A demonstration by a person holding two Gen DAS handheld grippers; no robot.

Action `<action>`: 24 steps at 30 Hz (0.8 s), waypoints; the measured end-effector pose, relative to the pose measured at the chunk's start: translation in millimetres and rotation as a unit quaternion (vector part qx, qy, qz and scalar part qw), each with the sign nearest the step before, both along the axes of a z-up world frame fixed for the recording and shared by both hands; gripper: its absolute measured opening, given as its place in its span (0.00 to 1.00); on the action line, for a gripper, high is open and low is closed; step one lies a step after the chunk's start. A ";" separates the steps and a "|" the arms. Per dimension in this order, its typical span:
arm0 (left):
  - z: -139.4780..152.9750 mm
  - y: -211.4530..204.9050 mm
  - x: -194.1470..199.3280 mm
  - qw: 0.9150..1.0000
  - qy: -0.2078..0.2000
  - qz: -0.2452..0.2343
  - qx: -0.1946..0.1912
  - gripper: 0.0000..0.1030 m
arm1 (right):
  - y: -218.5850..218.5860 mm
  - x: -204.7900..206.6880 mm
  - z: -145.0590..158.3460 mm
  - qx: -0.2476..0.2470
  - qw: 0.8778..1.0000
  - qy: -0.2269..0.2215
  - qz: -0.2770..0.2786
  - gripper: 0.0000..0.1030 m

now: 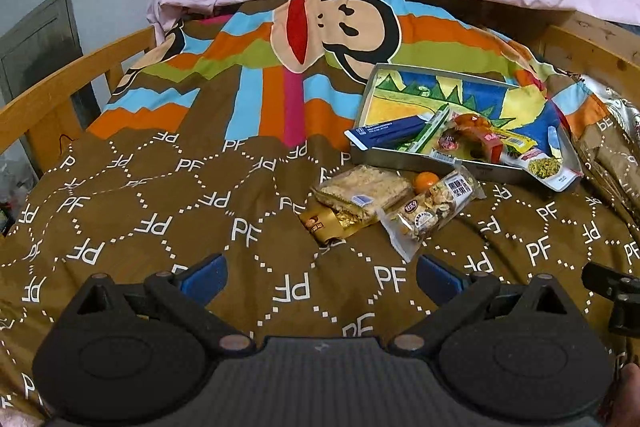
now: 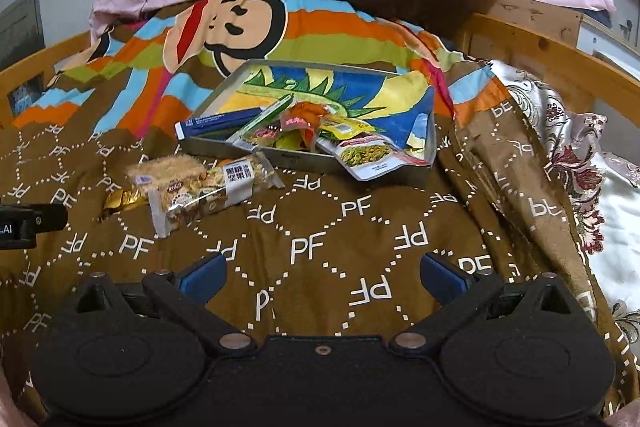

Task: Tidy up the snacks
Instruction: 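Lift both tools away from the tray toward the nut packet and granola bar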

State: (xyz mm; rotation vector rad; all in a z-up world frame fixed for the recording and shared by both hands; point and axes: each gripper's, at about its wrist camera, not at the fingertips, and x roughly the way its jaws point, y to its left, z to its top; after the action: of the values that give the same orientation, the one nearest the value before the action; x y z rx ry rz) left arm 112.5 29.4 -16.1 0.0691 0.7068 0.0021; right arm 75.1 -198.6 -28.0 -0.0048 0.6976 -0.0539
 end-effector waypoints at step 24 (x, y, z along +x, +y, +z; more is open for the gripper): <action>-3.3 -2.2 9.8 0.999 0.022 0.019 0.014 0.99 | 14.2 8.3 -4.3 0.015 0.999 0.005 0.039 0.99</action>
State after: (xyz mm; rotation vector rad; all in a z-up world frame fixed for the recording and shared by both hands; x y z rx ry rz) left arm 122.3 27.2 -19.4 0.0822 0.7517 0.0457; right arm 83.5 -184.4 -32.3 -0.0031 0.7083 0.0322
